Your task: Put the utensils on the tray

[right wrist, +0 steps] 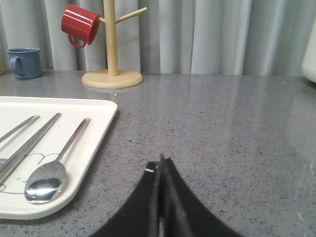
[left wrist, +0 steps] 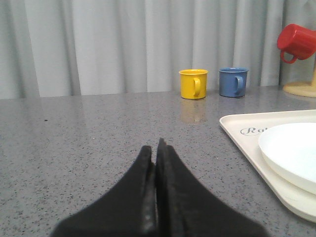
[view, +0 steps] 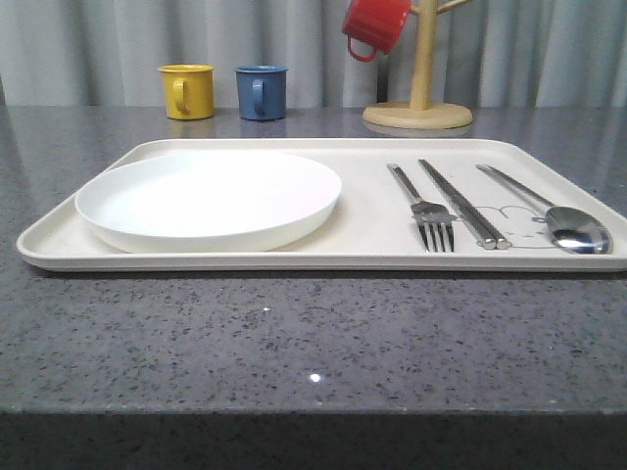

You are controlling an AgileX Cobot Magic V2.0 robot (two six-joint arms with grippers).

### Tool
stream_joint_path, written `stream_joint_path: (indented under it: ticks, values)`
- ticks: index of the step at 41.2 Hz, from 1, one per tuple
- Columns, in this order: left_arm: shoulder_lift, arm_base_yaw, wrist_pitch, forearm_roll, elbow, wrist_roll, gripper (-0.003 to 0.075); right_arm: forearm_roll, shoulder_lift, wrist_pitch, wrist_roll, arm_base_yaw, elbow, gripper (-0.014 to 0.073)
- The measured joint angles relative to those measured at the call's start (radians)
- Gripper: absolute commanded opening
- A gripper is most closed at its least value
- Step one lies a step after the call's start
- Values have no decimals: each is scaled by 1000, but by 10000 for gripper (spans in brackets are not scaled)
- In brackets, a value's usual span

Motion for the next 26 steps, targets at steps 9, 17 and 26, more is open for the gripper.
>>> stream_joint_path:
  ticks: [9,17,26]
  values:
    - [0,0,0,0,0,0,-20,0,0,-11,0,0,0,-67]
    - [0,0,0,0,0,0,-20,0,0,-11,-2,0,0,-67]
    - [0,0,0,0,0,0,-20,0,0,-13,-4,0,0,-67]
